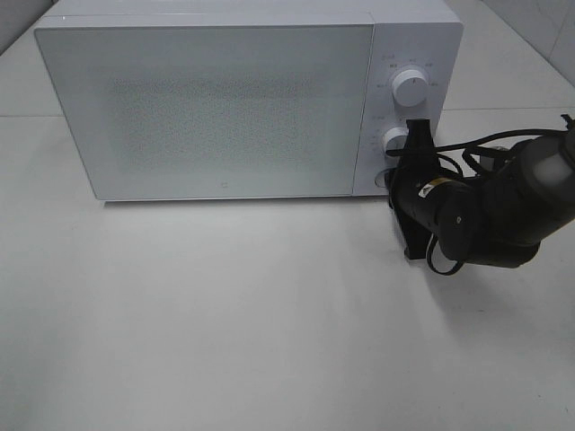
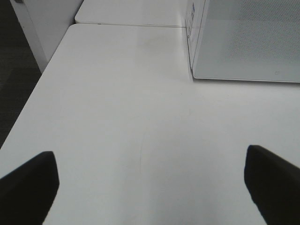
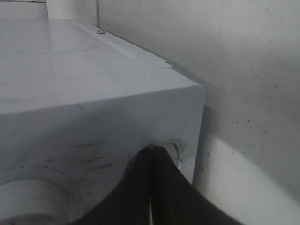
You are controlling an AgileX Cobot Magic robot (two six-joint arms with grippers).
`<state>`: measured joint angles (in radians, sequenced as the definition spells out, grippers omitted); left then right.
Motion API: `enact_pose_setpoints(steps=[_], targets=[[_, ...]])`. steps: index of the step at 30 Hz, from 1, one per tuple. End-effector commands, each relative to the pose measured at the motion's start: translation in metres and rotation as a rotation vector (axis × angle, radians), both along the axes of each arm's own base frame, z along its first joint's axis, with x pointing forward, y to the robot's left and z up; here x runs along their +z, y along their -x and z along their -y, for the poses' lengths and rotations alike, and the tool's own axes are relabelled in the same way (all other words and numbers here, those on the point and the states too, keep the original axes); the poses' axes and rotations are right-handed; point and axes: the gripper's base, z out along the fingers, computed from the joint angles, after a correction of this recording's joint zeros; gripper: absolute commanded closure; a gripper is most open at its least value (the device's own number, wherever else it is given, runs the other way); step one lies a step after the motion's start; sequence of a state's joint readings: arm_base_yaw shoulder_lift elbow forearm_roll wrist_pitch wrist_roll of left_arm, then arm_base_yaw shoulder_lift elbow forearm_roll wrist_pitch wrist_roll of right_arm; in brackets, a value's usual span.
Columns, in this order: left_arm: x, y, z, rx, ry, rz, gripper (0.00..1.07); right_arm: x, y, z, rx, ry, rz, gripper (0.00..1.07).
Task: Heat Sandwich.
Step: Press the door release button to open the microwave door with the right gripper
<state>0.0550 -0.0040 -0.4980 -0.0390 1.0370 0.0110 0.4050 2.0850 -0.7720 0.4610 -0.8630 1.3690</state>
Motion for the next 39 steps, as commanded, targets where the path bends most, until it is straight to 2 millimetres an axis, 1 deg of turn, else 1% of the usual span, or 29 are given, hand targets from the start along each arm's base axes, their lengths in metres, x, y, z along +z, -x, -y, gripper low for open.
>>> enact_pose_setpoints(steps=[1,3,5,6,12,28,34,37,39], targets=[[-0.001,0.003,0.001,-0.001,0.0,0.023,0.05,0.021,-0.017,0.002,-0.043,-0.003,0.167,1.07],[-0.001,0.003,0.001,-0.001,0.0,0.023,0.05,0.022,-0.021,0.001,-0.043,-0.004,0.186,1.07],[-0.001,0.003,0.001,-0.001,0.0,0.023,0.05,0.025,-0.028,-0.002,-0.039,-0.007,0.222,1.07],[-0.001,0.003,0.001,-0.001,0.0,0.023,0.05,0.026,-0.035,-0.005,-0.04,-0.006,0.247,1.07],[-0.001,0.003,0.001,-0.001,0.0,0.023,0.05,0.03,-0.047,-0.008,-0.053,-0.003,0.345,1.07],[-0.001,0.003,0.001,-0.001,0.0,0.023,0.05,0.031,-0.047,-0.009,-0.029,0.009,0.33,1.07],[-0.001,0.003,0.001,-0.001,0.0,0.023,0.05,0.027,-0.046,-0.011,-0.011,0.007,0.271,1.07],[-0.001,0.003,0.001,-0.001,0.0,0.023,0.05,0.024,-0.041,-0.011,0.006,0.001,0.187,1.07],[-0.001,0.003,0.001,-0.001,0.0,0.023,0.05,0.025,-0.039,-0.011,0.008,0.0,0.176,1.07]])
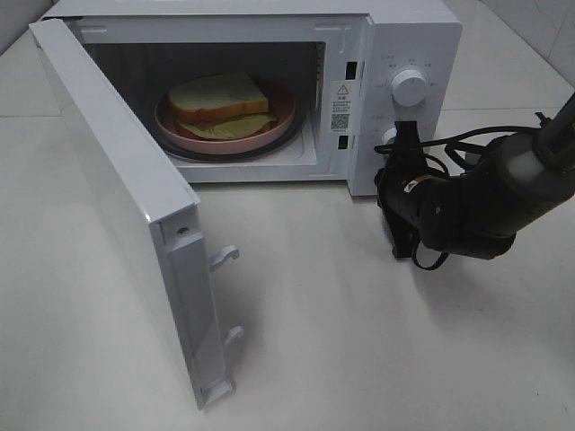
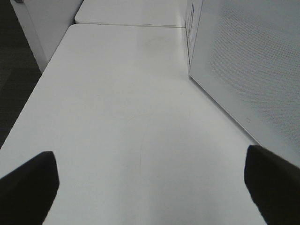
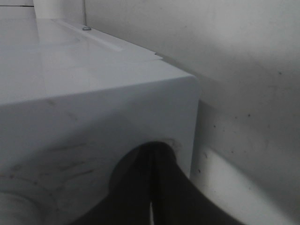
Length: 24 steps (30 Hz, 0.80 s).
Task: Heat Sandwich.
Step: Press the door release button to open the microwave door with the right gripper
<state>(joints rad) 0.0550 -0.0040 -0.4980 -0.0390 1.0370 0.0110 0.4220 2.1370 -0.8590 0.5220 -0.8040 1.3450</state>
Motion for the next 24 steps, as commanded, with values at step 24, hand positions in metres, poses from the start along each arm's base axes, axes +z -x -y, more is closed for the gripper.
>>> enact_pose_setpoints(steps=[24], targets=[[-0.001,0.003,0.001,-0.001,0.0,0.023,0.05,0.033,0.039,0.011,0.208,0.104,-0.094,1.07]])
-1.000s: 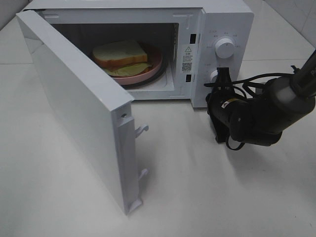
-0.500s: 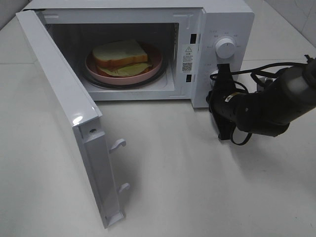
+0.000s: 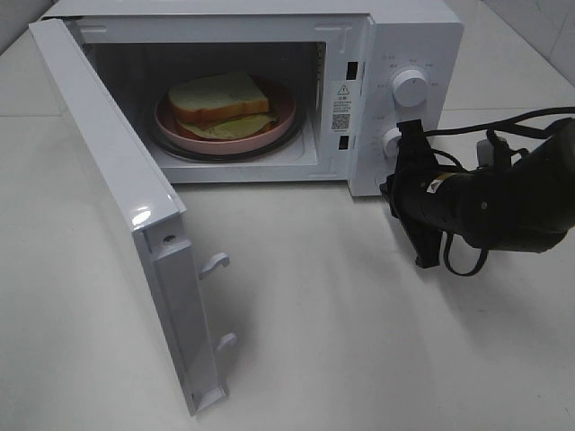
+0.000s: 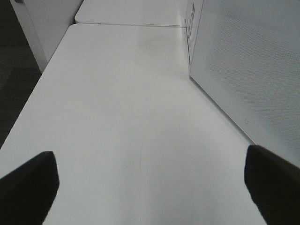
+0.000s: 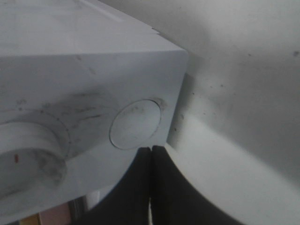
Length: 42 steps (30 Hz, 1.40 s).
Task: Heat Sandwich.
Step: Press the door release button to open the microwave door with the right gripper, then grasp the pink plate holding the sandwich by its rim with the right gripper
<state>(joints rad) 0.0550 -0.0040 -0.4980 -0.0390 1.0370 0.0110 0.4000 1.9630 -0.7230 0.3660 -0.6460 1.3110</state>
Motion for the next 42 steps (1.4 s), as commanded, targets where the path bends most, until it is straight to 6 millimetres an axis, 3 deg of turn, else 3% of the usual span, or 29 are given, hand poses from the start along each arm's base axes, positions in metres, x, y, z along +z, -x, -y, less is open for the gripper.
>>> enact_pose_setpoints(steps=[1,14,29,42], targets=[[-0.001,0.003,0.001,-0.001,0.0,0.023,0.05,0.011,0.008,0.003,0.054,0.044,0.004,1.07],[-0.001,0.003,0.001,-0.001,0.0,0.023,0.05,0.053,0.042,0.005,0.348,0.257,-0.107,1.04],[-0.001,0.003,0.001,-0.001,0.0,0.023,0.05,0.077,0.074,0.007,0.73,0.464,-0.214,1.02],[-0.001,0.003,0.001,-0.001,0.0,0.023,0.05,0.104,0.068,-0.001,1.095,0.658,-0.255,1.0]])
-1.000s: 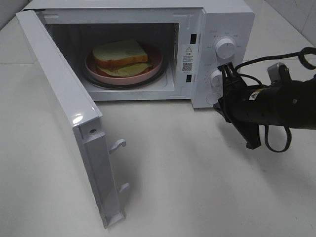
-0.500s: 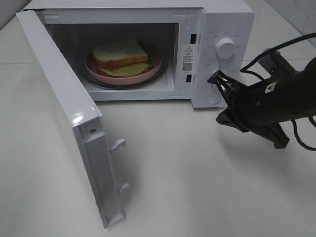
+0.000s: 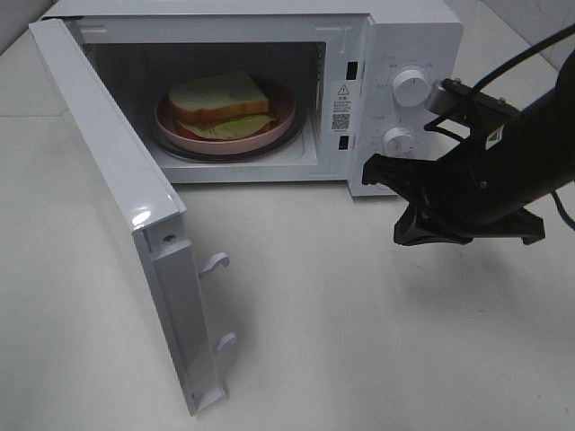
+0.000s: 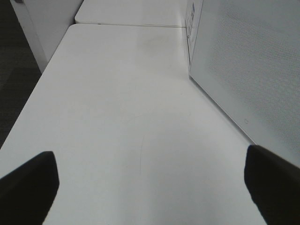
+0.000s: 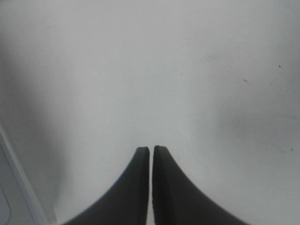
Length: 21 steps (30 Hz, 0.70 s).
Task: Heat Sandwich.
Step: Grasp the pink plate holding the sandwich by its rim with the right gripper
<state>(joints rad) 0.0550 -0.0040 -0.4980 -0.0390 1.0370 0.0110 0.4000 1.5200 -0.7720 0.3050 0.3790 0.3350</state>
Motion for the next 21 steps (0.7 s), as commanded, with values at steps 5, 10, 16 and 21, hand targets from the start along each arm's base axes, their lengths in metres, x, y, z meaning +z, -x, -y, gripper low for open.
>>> enact_pose_setpoints(steps=[5,10,16,21], targets=[[-0.001,0.003,0.001,-0.001,0.0,0.023,0.05,0.022,-0.003,0.004,0.315,0.192,-0.01,0.99],[-0.001,0.003,0.001,-0.001,0.0,0.023,0.05,0.034,-0.007,0.008,0.483,0.31,-0.008,0.98],[-0.001,0.003,0.001,-0.001,0.0,0.023,0.05,0.052,-0.013,0.01,0.692,0.416,0.029,0.98],[-0.001,0.003,0.001,-0.001,0.0,0.023,0.05,0.059,-0.017,0.01,0.937,0.5,0.097,0.98]])
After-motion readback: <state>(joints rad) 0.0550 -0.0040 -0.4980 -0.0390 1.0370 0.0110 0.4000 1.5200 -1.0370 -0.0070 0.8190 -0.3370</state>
